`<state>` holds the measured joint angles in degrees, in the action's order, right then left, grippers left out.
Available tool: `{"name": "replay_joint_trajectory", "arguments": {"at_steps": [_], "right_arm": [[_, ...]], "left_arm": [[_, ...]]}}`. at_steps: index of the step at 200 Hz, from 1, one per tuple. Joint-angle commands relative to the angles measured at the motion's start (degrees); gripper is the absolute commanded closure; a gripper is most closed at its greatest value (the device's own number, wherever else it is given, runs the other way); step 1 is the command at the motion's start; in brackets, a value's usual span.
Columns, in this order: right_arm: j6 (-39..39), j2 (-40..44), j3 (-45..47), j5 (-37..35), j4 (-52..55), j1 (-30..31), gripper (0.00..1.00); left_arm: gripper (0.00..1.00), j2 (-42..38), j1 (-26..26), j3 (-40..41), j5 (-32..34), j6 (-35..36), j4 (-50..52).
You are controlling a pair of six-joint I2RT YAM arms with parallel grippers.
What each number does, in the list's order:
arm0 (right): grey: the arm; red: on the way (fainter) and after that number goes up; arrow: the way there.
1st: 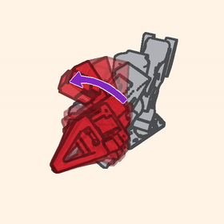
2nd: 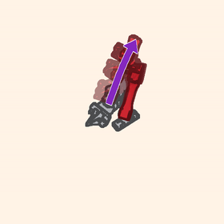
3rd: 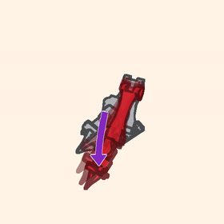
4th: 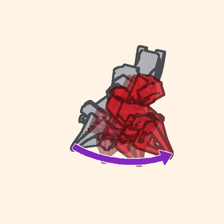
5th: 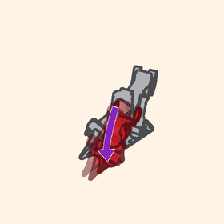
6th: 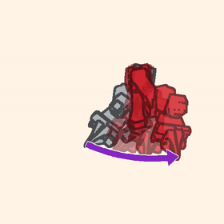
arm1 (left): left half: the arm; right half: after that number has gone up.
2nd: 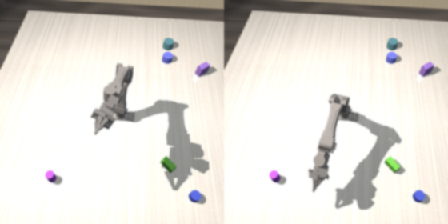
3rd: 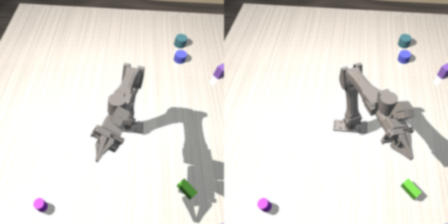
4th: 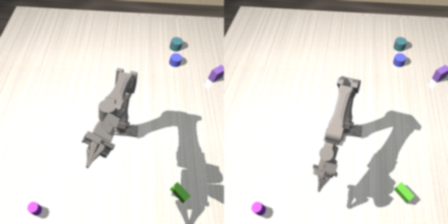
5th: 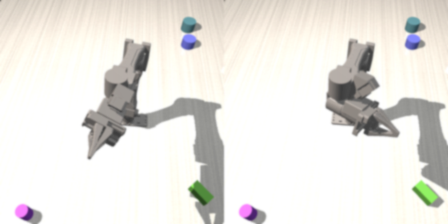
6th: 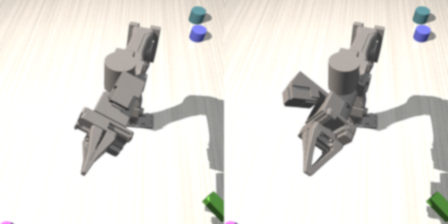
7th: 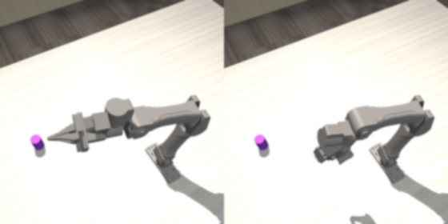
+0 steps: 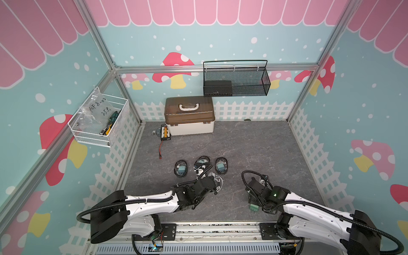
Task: Pack away charging kits
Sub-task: Pick up the plug from the center of the board.
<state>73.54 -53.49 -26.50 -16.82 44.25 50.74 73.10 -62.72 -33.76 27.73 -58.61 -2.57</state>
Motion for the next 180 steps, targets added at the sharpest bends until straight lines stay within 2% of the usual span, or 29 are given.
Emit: {"name": "replay_joint_trajectory", "arguments": {"at_steps": [1,40,102,160,180], "right_arm": [[2.9,1.3,2.9,3.1,-1.5,0.2,0.25],[0.6,-1.9,3.6,8.5,-6.2,0.3,0.28],[-1.1,-5.1,2.7,11.8,-10.5,2.1,0.44],[-4.2,-14.5,-2.5,11.2,-13.1,5.4,0.48],[-7.7,-17.7,-6.0,8.3,-9.3,7.1,0.42]], "left_arm": [[1.00,-1.3,-0.1,0.8,2.2,-1.7,0.7],[1.00,-1.2,-0.2,0.8,2.6,-1.8,0.6],[1.00,-0.5,-0.2,0.5,3.3,-2.1,0.9],[1.00,0.6,-0.1,-0.2,2.9,-1.7,0.2],[1.00,1.0,-0.2,-0.7,2.5,-1.6,0.5]]}}
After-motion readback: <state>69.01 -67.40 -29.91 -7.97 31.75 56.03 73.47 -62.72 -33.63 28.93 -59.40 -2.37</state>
